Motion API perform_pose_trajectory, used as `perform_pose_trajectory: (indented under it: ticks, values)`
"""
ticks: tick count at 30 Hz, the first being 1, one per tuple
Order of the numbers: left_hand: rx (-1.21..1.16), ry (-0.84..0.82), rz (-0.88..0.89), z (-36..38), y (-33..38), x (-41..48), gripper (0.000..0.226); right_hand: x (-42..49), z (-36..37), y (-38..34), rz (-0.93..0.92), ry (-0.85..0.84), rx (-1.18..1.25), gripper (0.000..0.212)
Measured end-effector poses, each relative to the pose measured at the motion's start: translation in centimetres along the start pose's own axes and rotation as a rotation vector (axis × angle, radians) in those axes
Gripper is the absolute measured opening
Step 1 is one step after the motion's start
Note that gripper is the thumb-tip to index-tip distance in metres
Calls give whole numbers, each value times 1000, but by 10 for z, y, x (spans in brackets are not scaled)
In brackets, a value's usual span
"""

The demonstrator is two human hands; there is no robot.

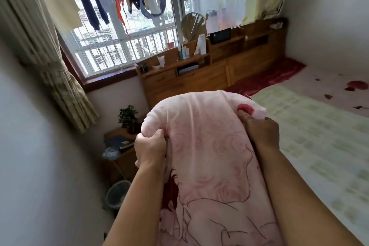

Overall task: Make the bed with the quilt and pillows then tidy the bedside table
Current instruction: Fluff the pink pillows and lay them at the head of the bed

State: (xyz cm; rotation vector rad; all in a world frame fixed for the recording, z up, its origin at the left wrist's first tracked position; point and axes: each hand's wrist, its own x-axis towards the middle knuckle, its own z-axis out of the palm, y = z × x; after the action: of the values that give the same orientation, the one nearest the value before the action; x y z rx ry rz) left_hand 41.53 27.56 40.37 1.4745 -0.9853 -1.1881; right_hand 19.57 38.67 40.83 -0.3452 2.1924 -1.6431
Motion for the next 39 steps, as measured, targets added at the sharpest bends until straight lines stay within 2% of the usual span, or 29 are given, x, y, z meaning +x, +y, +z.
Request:
perform_pose_trajectory:
  ticks: [3, 7, 14, 18, 24, 29, 33, 38, 39]
  values:
    - [34, -10, 22, 45, 18, 55, 36, 56, 42, -7, 34, -6, 53, 58]
    - [88, -3, 70, 102, 48, 121, 48, 119, 85, -29, 67, -9, 74, 66]
    - [140, -69, 57, 198, 66, 195, 40, 209, 125, -50, 133, 112, 93, 65]
    - [161, -198, -11, 260, 58, 225, 34, 257, 132, -46, 195, 242, 107, 71]
    - [214, -440, -68, 349, 37, 271, 32, 311, 143, -32, 266, 426, 55, 68]
    - [317, -659, -158, 430, 25, 320, 41, 348, 160, -26, 356, 652, 33, 75]
    - [361, -827, -78, 489, 22, 325, 35, 367, 158, -20, 454, 821, 52, 83]
    - [377, -879, -196, 530, 12, 298, 37, 369, 138, 1, 535, 952, 92, 78]
    - [400, -923, -173, 534, 7, 291, 40, 368, 132, 7, 540, 964, 101, 75]
